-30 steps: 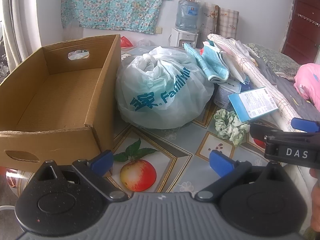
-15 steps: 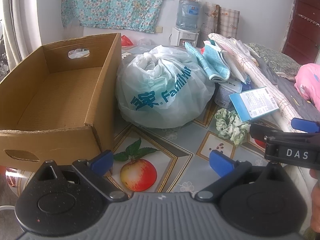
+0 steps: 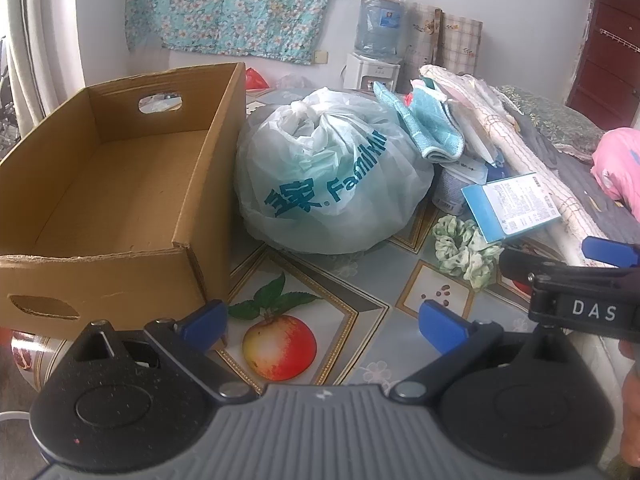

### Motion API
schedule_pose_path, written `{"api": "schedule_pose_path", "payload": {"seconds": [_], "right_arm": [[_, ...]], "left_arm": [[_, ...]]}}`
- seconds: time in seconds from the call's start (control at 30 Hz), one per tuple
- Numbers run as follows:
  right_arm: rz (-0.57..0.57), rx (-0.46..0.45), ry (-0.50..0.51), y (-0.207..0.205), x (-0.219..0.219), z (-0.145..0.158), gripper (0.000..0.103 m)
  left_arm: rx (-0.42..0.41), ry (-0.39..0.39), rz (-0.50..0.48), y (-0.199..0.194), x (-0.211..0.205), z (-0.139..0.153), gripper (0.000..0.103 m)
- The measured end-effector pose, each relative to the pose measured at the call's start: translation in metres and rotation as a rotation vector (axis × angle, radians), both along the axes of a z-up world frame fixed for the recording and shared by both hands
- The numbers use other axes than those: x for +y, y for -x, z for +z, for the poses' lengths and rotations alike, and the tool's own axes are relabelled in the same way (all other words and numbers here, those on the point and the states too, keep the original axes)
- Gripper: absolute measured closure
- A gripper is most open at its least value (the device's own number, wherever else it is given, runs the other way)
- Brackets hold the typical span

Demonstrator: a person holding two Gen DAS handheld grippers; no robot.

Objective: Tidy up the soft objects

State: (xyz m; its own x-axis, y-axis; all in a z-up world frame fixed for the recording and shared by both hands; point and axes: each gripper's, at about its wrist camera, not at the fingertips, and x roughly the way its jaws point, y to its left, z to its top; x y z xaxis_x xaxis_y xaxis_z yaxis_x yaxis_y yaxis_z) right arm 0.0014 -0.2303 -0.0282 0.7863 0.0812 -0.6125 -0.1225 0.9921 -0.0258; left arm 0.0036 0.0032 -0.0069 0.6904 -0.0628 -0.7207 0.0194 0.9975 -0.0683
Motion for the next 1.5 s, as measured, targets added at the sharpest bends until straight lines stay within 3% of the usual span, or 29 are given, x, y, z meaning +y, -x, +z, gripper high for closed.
{"api": "schedule_pose_path", "payload": {"seconds": [0.47,0.8,0.93,1.07,1.23,1.33,1.5], "right_arm": [[-0.003,0.012,-0.007,0.000,-0.006,-0.006,0.001],[-0.109,-0.005,-0.098,0.005,-0.059,-0.028,0.001],[-0.133,-0.038,-0.199,0.007,-0.088,-0.038,0.001],[-0.146,-0.057,-0.384,-0.002,-0.115,-0.041,0.001],[-0.148,-0.057,-0.574,-0.034,-0.134,-0.051,0.001],[-0.151,-0.041,-0.664,-0.054,-0.139,-0.061,0.005],[-0.166,-0.039,-0.797,-0.076,-0.149,-0.079,0.011]], "left_arm": [[0.020,-0.010,-0.016,-0.002,-0.007,-0.006,0.000],[0.035,-0.056,-0.103,-0.008,-0.039,-0.017,0.000],[0.036,-0.021,-0.186,-0.011,-0.054,-0.025,0.000],[0.009,0.014,-0.275,-0.019,-0.069,-0.023,0.000],[-0.080,-0.028,-0.337,-0.028,-0.088,-0.012,0.001],[-0.132,-0.044,-0.357,-0.037,-0.097,-0.011,0.007],[-0.130,-0.052,-0.376,-0.060,-0.110,-0.019,0.017]]}}
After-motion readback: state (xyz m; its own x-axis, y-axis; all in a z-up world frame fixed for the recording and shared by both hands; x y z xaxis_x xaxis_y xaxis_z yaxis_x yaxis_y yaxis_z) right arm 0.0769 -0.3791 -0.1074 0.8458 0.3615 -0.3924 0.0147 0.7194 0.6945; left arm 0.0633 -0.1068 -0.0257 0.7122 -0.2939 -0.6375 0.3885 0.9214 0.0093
